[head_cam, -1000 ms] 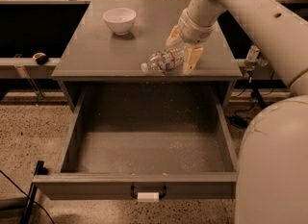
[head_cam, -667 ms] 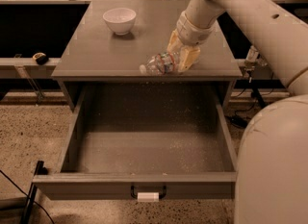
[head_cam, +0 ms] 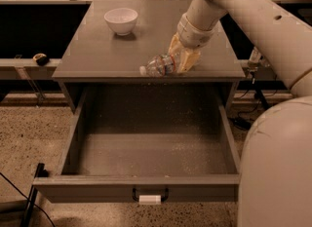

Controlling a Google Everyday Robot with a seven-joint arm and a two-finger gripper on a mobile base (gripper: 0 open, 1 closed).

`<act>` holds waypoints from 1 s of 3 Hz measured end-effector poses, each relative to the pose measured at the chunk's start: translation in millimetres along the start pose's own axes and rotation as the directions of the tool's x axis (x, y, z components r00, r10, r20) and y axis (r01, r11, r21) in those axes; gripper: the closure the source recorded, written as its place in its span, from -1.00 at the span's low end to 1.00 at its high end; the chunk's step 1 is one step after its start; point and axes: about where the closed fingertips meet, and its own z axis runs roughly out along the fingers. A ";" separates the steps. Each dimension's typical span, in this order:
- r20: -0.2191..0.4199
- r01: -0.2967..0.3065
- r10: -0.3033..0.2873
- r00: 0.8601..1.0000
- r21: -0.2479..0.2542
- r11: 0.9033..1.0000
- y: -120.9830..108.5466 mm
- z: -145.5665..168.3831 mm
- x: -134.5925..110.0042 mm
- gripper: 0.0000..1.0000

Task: Place water bottle into top drawer

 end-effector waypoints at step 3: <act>0.122 -0.305 0.282 0.952 0.272 0.913 71.2 -85.0 -49.3 1.00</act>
Offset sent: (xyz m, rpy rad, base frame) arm -0.1872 0.0027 -0.0685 0.3031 -0.0059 -0.5011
